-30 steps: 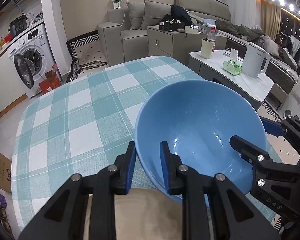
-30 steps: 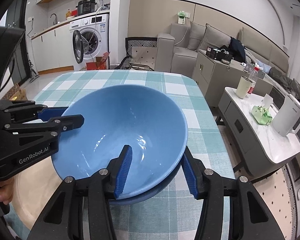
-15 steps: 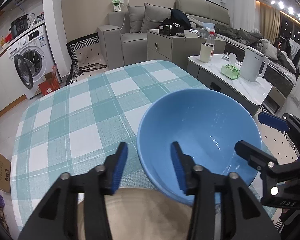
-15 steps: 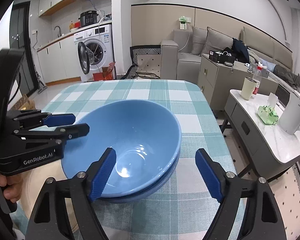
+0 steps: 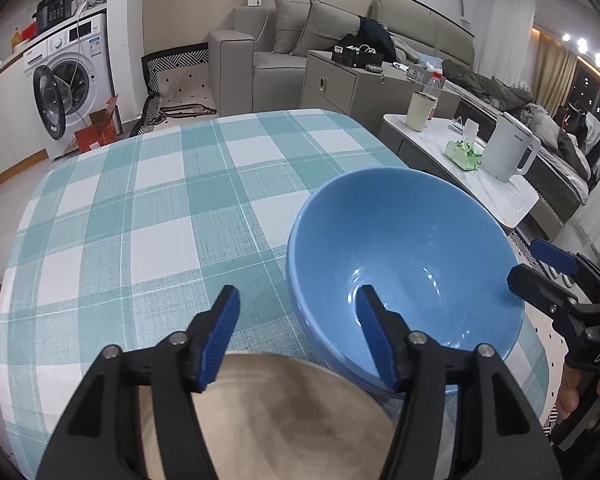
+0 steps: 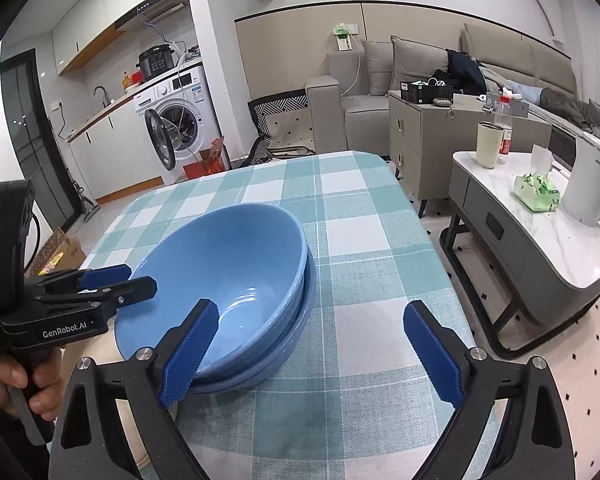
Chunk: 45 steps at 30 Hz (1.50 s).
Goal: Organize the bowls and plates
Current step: 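Close both grippers on the rim of the stacked bowls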
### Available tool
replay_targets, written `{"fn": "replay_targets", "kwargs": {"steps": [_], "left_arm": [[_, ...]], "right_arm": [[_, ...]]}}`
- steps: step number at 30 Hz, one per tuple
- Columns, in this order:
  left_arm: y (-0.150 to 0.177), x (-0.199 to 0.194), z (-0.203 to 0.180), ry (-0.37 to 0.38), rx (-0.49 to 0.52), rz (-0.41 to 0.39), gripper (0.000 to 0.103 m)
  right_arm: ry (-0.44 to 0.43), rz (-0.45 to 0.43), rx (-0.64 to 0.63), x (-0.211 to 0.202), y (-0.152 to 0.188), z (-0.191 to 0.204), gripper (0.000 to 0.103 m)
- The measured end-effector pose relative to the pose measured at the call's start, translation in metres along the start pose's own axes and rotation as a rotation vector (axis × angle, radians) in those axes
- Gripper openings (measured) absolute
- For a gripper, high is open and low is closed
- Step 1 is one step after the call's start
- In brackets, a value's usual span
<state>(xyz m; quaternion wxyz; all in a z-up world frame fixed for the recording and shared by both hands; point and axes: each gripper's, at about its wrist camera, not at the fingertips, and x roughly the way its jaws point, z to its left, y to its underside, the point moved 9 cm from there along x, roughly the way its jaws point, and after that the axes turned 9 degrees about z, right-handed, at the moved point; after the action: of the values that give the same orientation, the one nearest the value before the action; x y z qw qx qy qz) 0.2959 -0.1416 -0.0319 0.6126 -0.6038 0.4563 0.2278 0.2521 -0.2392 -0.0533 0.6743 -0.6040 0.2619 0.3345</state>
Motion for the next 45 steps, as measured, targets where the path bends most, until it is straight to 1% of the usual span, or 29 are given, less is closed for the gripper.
{"fn": "replay_targets", "kwargs": {"steps": [2, 3, 5, 7, 9, 18, 22, 30, 35, 42, 45], "left_arm": [[-0.001, -0.003, 0.0, -0.002, -0.009, -0.029, 0.087], [-0.003, -0.005, -0.001, -0.002, -0.012, -0.047, 0.09], [-0.004, -0.008, 0.0, -0.014, -0.013, -0.067, 0.099], [-0.005, -0.008, 0.002, -0.031, -0.029, -0.073, 0.1], [-0.005, -0.007, 0.003, -0.032, -0.031, -0.072, 0.103], [-0.003, -0.001, -0.001, -0.039, -0.008, -0.056, 0.103], [-0.002, 0.001, -0.004, -0.037, -0.005, -0.049, 0.103], [0.0, 0.008, -0.006, -0.031, -0.012, -0.028, 0.103], [0.0, 0.012, -0.008, -0.013, -0.023, -0.014, 0.103], [0.0, 0.013, -0.009, -0.015, -0.021, -0.013, 0.103], [0.0, 0.016, -0.009, -0.013, -0.022, 0.007, 0.103]], "right_arm": [[0.008, 0.002, 0.001, 0.001, 0.001, 0.0, 0.098], [0.01, 0.005, 0.0, 0.002, 0.001, 0.0, 0.098], [0.009, 0.012, -0.001, 0.004, 0.002, 0.0, 0.098], [0.007, 0.014, -0.001, 0.006, 0.003, -0.001, 0.1], [0.003, 0.017, 0.002, 0.008, 0.003, -0.001, 0.101], [-0.04, 0.031, 0.026, 0.015, 0.005, -0.002, 0.102], [-0.043, 0.04, 0.045, 0.02, 0.005, -0.004, 0.102], [-0.066, 0.055, 0.079, 0.026, 0.006, -0.009, 0.102], [-0.095, 0.063, 0.097, 0.029, 0.007, -0.009, 0.102], [-0.12, 0.077, 0.115, 0.036, 0.009, -0.008, 0.102], [-0.135, 0.084, 0.128, 0.038, 0.01, -0.008, 0.102]]}}
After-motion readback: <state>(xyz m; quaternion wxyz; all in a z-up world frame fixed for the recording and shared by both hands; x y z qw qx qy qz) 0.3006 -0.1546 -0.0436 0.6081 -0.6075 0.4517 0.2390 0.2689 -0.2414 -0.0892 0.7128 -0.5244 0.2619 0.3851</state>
